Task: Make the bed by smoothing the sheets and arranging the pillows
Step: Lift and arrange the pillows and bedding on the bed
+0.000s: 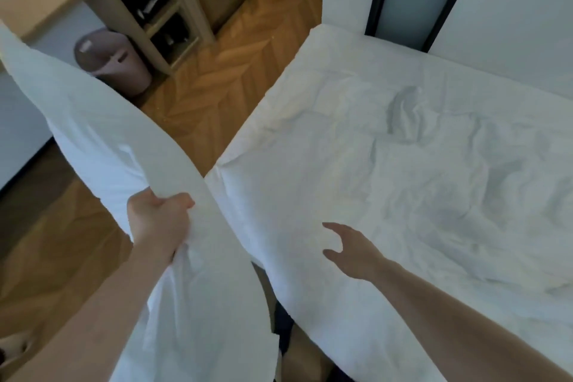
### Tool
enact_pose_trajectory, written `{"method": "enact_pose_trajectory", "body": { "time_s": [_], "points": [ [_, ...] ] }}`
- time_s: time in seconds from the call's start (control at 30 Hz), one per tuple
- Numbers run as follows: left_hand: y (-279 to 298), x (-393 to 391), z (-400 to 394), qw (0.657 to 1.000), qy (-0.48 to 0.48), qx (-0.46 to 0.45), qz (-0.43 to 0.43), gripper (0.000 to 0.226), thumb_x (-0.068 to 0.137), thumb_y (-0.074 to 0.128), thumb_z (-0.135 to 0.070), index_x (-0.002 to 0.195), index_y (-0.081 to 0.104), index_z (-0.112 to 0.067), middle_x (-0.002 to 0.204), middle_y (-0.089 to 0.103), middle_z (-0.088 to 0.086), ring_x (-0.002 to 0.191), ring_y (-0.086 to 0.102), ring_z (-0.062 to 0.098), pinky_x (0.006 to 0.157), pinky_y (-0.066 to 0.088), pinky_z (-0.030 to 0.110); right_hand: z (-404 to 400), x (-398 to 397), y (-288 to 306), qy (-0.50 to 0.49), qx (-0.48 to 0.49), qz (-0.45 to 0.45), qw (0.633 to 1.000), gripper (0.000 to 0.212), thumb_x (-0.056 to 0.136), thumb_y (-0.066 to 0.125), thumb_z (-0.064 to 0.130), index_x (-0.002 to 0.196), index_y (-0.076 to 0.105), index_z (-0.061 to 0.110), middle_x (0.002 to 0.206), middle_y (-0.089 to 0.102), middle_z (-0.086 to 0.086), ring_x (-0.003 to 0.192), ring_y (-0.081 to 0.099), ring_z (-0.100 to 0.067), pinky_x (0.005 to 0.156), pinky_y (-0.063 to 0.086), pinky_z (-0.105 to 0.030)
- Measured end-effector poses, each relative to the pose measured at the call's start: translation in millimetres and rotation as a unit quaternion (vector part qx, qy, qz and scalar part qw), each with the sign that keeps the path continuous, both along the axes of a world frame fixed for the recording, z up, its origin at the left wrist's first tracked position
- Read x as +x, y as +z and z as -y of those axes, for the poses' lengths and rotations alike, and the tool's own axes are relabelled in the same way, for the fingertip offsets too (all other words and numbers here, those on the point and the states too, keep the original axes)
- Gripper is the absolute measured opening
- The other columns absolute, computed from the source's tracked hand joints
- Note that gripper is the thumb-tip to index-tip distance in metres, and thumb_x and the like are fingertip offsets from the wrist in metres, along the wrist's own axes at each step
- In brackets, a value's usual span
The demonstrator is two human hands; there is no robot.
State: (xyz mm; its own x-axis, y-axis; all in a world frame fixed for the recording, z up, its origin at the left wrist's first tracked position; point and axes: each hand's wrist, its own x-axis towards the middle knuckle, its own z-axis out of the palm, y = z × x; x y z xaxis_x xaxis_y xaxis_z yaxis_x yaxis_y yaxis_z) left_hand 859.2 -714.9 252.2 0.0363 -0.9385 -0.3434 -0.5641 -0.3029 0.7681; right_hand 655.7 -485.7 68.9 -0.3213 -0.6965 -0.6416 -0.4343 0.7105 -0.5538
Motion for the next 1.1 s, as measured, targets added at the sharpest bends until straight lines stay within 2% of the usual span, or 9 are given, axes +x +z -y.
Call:
{"method": "enact_pose_trajectory", "body": {
  "time_s": [0.13, 0.23, 0.3, 0.4, 0.53, 0.67, 0.8, 0.9, 1.1],
  "points": [
    [49.6, -14.8, 10.3, 0.992, 0.015, 0.027, -0.120, 0.019, 0.070, 0.070, 0.005, 0.082, 0.068, -0.010, 0.083, 0.069, 0.005, 0.079, 0.068, 0.027, 0.072, 0.058, 0.037, -1.3, -2.8, 25.5, -0.139, -0.003, 0.083, 0.987, 0.066, 0.093, 0.065, 0.053, 0.152, 0.039, 0.039, 0.153, 0.046, 0.009, 0.137, 0.049, -0.017, 0.109, 0.044, -0.034],
    [60.2, -35.0, 10.0, 0.978, -0.021, 0.087, -0.189, 0.032, 0.066, 0.070, 0.006, 0.096, 0.071, -0.006, 0.093, 0.072, 0.008, 0.086, 0.072, 0.030, 0.064, 0.058, 0.035, -2.8, -10.2, 48.4, -0.221, -0.020, 0.147, 0.964, 0.075, 0.084, 0.061, 0.071, 0.149, 0.044, 0.039, 0.147, 0.051, 0.012, 0.133, 0.052, -0.015, 0.108, 0.040, -0.030],
    [61.6, -53.6, -2.3, 0.965, -0.053, 0.139, -0.217, 0.045, 0.061, 0.071, 0.001, 0.107, 0.071, -0.002, 0.105, 0.073, 0.016, 0.097, 0.073, 0.040, 0.072, 0.063, 0.046, -8.7, -19.7, 68.6, -0.272, -0.036, 0.212, 0.938, 0.080, 0.082, 0.057, 0.078, 0.150, 0.043, 0.038, 0.141, 0.050, 0.018, 0.130, 0.052, -0.013, 0.107, 0.036, -0.029],
    [62.3, -89.7, -28.1, 0.944, -0.102, 0.201, -0.239, 0.048, 0.066, 0.068, 0.000, 0.115, 0.069, 0.000, 0.110, 0.072, 0.020, 0.099, 0.071, 0.041, 0.094, 0.055, 0.058, -32.7, -52.7, 83.7, -0.328, -0.056, 0.187, 0.924, 0.089, 0.077, 0.051, 0.088, 0.147, 0.049, 0.033, 0.143, 0.055, 0.015, 0.122, 0.055, -0.010, 0.103, 0.037, -0.029],
    [58.8, -150.0, -49.6, 0.908, -0.191, 0.264, -0.262, 0.045, 0.065, 0.069, -0.006, 0.109, 0.063, -0.013, 0.106, 0.063, 0.017, 0.094, 0.064, 0.037, 0.098, 0.051, 0.055, -85.9, -113.7, 84.5, -0.400, -0.031, 0.165, 0.901, 0.108, 0.058, 0.046, 0.105, 0.137, 0.061, 0.032, 0.136, 0.064, 0.011, 0.122, 0.062, -0.014, 0.115, 0.040, -0.042],
    [35.7, -211.3, -62.3, 0.889, -0.249, 0.300, -0.238, 0.035, 0.067, 0.070, -0.008, 0.102, 0.072, -0.003, 0.098, 0.069, 0.018, 0.082, 0.068, 0.033, 0.071, 0.057, 0.036, -128.6, -133.5, 85.6, -0.425, -0.052, 0.296, 0.853, 0.062, 0.082, 0.062, 0.076, 0.120, 0.074, 0.029, 0.118, 0.075, 0.007, 0.108, 0.072, -0.012, 0.101, 0.051, -0.036],
    [-3.4, -267.8, -70.9, 0.913, -0.301, 0.228, -0.155, 0.008, 0.071, 0.069, 0.004, 0.075, 0.072, -0.002, 0.067, 0.071, 0.008, 0.055, 0.068, 0.021, 0.047, 0.051, 0.020, -139.5, -130.8, 65.0, -0.517, -0.077, 0.157, 0.838, 0.023, 0.095, 0.069, 0.030, 0.094, 0.079, 0.010, 0.087, 0.080, -0.008, 0.072, 0.074, -0.015, 0.068, 0.059, -0.033],
    [-39.9, -289.3, -74.5, 0.893, -0.371, 0.229, -0.114, 0.008, 0.068, 0.072, 0.004, 0.075, 0.071, 0.001, 0.068, 0.070, 0.010, 0.062, 0.068, 0.025, 0.057, 0.054, 0.025, -150.4, -135.0, 34.9, -0.547, -0.063, 0.053, 0.833, 0.028, 0.097, 0.061, 0.033, 0.083, 0.077, 0.014, 0.078, 0.077, -0.005, 0.071, 0.069, -0.018, 0.074, 0.058, -0.038],
    [-92.6, -270.6, -82.2, 0.788, -0.579, 0.206, 0.034, 0.013, 0.082, 0.079, -0.013, 0.095, 0.078, -0.014, 0.091, 0.080, -0.001, 0.087, 0.076, 0.016, 0.089, 0.059, 0.042, -179.0, -128.7, 22.7, -0.667, -0.093, 0.009, 0.739, 0.026, 0.103, 0.051, 0.030, 0.092, 0.070, 0.017, 0.087, 0.075, -0.001, 0.087, 0.069, -0.021, 0.084, 0.052, -0.035]
  ]
}}
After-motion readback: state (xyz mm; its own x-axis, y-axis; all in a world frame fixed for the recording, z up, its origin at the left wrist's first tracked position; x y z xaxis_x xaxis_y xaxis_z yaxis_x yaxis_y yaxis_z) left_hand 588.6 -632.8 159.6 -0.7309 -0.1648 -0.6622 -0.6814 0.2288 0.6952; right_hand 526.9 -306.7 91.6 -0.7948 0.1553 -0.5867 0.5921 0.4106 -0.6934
